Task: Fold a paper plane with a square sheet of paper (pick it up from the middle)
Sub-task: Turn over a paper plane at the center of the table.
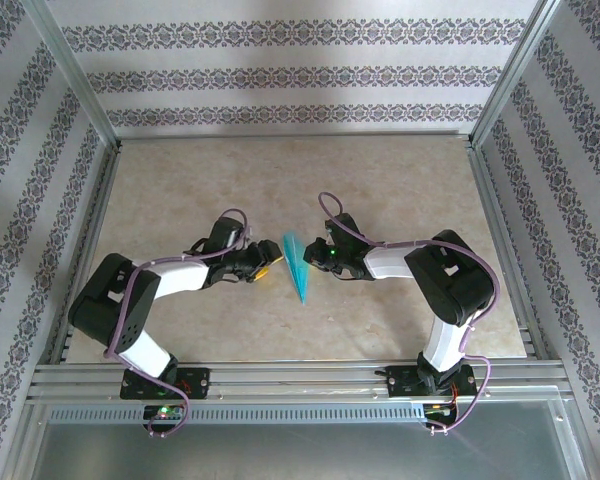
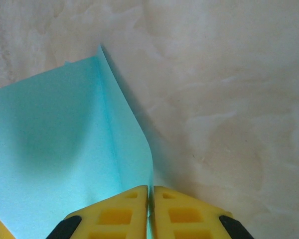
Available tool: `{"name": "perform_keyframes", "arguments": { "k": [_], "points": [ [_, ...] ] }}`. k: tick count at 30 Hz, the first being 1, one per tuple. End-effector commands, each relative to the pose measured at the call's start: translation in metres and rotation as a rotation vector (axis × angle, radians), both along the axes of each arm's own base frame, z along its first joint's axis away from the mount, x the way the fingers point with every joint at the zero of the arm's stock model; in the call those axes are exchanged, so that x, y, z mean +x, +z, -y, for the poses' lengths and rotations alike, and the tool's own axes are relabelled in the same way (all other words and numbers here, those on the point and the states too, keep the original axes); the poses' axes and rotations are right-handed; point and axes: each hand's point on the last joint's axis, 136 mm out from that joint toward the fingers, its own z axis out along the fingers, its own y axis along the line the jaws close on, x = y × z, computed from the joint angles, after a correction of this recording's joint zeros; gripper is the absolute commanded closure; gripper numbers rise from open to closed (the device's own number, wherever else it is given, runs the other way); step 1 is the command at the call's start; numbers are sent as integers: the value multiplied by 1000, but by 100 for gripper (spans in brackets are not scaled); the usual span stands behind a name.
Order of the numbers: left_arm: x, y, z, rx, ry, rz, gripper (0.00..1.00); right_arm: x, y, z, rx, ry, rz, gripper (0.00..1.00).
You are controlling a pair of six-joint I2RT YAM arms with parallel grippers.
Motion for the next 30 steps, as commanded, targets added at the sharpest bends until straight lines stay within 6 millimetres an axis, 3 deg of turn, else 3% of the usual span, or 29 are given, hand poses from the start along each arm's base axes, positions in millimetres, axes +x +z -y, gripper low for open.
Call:
{"name": "perform_keyframes", "arguments": {
  "k": [1,9,24,27,30],
  "points": [
    [10,12,19,-39,-34,37,39,2,10,-1,20,15,29,88],
    [10,-6,24,31,-67,-43,65,2,8,0,17,14,19,88],
    [7,-23,17,145,-107,-108,89,2,9,3,-2,11,22,88],
    [10,-20,17,150,-106,-94,100,3,11,4,-5,4,27,90],
    [13,-12,13,173,-94,-71,100,6,20,6,-6,-4,51,90]
  ]
}}
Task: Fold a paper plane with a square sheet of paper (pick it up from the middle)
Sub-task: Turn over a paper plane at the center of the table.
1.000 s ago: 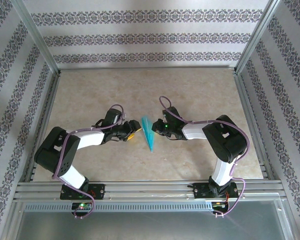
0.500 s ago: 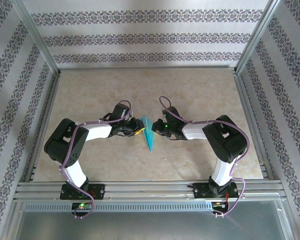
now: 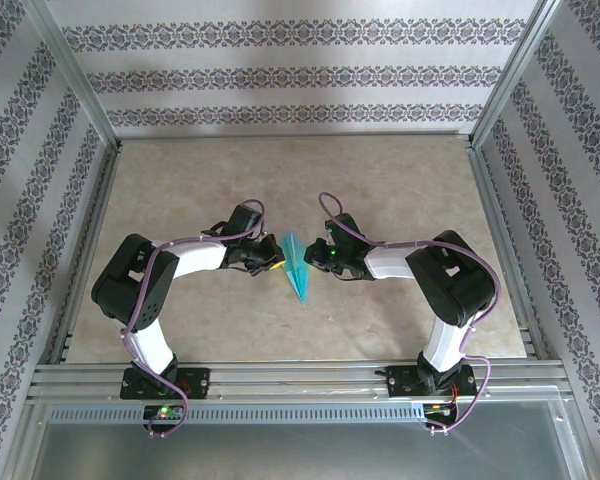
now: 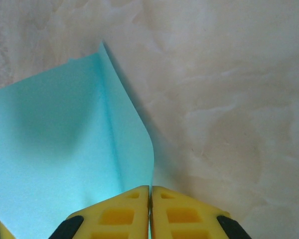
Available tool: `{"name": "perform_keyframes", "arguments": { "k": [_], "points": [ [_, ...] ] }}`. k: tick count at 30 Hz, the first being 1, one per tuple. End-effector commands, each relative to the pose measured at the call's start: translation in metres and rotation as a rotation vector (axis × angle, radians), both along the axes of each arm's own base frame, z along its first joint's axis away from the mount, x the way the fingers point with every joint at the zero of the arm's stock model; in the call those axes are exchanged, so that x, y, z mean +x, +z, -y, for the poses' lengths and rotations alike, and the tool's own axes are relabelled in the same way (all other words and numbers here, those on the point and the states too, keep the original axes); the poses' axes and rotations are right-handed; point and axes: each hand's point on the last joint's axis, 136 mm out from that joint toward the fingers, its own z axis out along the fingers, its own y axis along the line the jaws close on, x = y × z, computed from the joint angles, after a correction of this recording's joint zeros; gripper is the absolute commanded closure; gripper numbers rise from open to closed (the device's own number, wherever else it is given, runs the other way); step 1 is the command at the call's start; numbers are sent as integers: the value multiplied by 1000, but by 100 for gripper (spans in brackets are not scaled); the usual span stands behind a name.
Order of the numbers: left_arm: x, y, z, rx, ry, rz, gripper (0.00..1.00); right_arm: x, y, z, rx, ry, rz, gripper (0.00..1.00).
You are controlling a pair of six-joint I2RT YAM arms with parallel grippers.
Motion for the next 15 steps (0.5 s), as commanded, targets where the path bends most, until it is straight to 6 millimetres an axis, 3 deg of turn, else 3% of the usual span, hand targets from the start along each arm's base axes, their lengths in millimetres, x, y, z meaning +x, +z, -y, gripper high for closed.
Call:
{"name": "perform_keyframes", "arguments": {
  "k": [1,6,15],
  "points": [
    [1,8,-5,57,-7,32,100,10,21,7,-3,-16,65,90],
    [3,18,-20,105,56,77,100,15,29,10,-18,-23,96,93],
    [0,4,-35,132,135,31,100,10,11,15,-50,-46,57,100]
  ]
}}
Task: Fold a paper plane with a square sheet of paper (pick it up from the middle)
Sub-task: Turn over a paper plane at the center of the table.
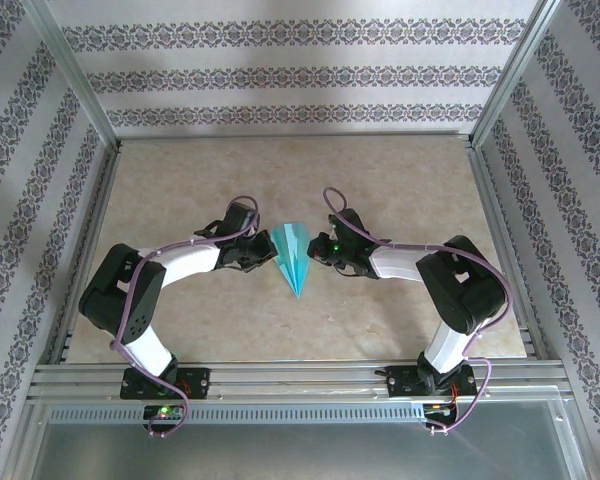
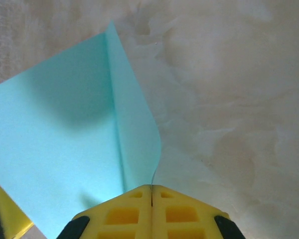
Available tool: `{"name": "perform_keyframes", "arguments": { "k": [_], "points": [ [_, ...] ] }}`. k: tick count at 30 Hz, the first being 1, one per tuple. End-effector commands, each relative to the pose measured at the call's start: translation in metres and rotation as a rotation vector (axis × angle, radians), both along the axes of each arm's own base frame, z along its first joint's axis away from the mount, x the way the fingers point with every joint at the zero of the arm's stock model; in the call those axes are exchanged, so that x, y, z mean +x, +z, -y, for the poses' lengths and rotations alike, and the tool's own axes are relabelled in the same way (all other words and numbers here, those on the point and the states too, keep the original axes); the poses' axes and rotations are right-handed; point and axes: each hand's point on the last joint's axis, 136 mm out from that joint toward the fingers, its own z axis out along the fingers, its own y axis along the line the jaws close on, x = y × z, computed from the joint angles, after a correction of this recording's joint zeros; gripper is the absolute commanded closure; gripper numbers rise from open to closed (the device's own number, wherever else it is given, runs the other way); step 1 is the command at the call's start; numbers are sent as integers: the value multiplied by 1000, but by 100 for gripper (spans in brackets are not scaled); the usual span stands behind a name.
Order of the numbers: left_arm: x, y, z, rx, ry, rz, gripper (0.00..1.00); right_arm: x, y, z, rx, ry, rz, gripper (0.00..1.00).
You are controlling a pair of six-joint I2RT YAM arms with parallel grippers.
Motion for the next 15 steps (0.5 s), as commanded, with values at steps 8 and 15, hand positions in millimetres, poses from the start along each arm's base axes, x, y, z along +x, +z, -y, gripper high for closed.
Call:
{"name": "perform_keyframes", "arguments": {
  "k": [8,15],
  "points": [
    [-12,-26,-16,24,98,-112,100,-4,-22,10,-46,-43,-49,100],
    [-15,-33,-23,36,134,-155,100,-7,-29,11,-44,-59,-83,100]
  ]
}}
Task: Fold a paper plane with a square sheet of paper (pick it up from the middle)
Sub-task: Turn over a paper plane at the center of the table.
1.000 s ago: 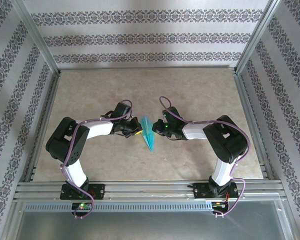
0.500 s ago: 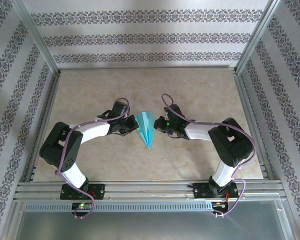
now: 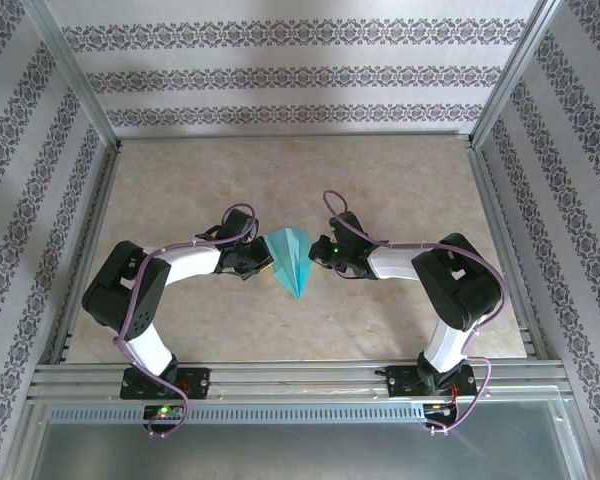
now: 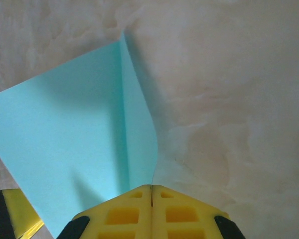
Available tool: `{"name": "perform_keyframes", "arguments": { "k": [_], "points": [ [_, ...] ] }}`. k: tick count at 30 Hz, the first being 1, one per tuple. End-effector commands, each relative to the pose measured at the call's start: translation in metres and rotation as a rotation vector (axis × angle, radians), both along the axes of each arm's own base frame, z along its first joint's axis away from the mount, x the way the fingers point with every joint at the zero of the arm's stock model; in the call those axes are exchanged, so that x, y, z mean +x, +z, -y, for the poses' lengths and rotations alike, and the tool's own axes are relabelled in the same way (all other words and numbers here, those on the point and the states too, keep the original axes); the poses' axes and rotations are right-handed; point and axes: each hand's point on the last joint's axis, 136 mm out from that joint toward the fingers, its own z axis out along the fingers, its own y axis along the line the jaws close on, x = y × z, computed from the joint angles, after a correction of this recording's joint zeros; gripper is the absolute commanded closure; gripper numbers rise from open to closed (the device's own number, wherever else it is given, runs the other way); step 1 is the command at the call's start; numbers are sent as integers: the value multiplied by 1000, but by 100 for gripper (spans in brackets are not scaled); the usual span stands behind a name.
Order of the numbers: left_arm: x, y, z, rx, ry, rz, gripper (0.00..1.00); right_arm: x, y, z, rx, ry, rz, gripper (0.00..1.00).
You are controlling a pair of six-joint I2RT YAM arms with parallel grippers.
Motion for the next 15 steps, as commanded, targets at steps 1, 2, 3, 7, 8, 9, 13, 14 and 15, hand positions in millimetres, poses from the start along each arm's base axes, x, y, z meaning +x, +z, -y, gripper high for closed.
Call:
{"name": "perform_keyframes", "arguments": {
  "k": [1,2,3,7,8,9,13,14,15],
  "points": [
    [-7,-10,-11,17,47,-65,100,-5,-13,6,-22,-25,-41,100],
    [-5,-9,-10,11,45,-62,100,-5,-14,5,-19,-23,-44,100],
    [-5,-8,-8,4,42,-62,100,-5,-14,4,-18,-21,-45,100],
    [-2,1,-4,-9,22,-45,92,-4,-10,2,-7,-14,-42,100],
    [-2,4,-5,-7,15,-39,88,-4,-9,1,-3,-11,-40,100],
    [-1,7,-4,-4,8,-30,84,-4,-8,0,-1,-9,-39,100],
    [-1,24,-3,-6,-35,20,71,-3,-7,-3,4,2,-44,99],
    [-2,28,-1,-19,-51,35,69,-3,-8,-3,4,3,-46,100],
    [-3,30,2,-36,-65,47,68,-3,-9,-3,4,3,-48,100]
  ]
}}
